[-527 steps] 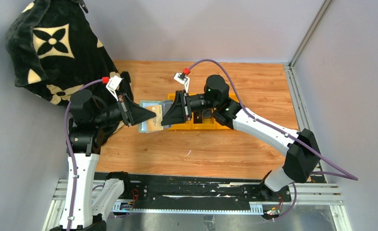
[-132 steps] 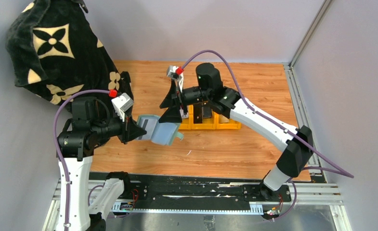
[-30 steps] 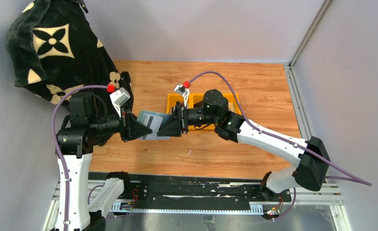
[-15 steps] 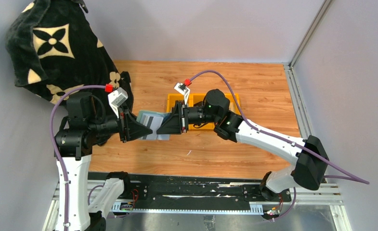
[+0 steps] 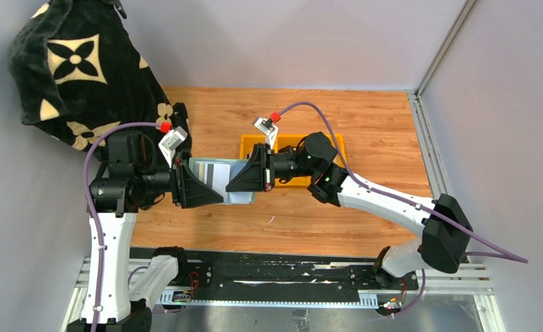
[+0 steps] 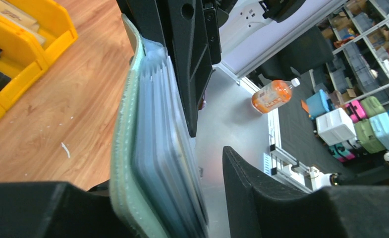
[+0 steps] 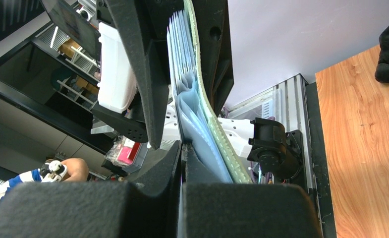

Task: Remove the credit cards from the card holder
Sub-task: Remove the credit card from the card holder.

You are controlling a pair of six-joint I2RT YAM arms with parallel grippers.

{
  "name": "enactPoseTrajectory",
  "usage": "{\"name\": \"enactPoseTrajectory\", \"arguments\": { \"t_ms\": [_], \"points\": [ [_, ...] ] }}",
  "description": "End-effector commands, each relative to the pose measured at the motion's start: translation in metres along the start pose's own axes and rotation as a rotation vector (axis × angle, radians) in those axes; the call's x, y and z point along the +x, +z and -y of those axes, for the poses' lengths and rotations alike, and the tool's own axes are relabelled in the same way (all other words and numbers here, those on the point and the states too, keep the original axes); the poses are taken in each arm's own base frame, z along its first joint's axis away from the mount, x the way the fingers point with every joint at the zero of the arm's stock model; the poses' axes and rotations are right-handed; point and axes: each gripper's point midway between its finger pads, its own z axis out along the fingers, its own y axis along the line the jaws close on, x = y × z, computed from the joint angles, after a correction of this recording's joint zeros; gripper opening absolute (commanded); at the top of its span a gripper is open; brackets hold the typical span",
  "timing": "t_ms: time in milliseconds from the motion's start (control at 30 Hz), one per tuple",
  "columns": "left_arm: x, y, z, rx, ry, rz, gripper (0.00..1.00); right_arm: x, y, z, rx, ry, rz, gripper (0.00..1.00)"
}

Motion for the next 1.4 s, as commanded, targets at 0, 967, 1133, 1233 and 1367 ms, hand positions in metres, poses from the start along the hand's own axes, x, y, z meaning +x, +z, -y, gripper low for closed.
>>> {"name": "enactPoseTrajectory", "arguments": {
  "t_ms": [0,967,1133,1233,1367],
  "points": [
    [-0.002,0.000,0.018,0.088,-0.031,0.002,0.42,-0.002,-0.008,-0.016,-0.026,-0.069,0.008,0.00],
    [-0.001,-0.001,0.016,0.047,-0.015,0.002,0.20,-0.024,-0.008,-0.016,0.034,-0.096,0.060,0.16],
    [-0.001,-0.001,0.018,0.048,-0.013,0.002,0.22,-0.026,-0.016,-0.016,0.035,-0.090,0.102,0.00],
    [-0.002,-0.001,0.018,0.053,-0.016,0.003,0.24,-0.025,-0.023,-0.018,0.028,-0.106,0.145,0.00],
    [-0.003,-0.001,0.018,0.061,-0.026,0.002,0.26,-0.022,-0.031,-0.019,0.033,-0.112,0.175,0.00]
  ]
}}
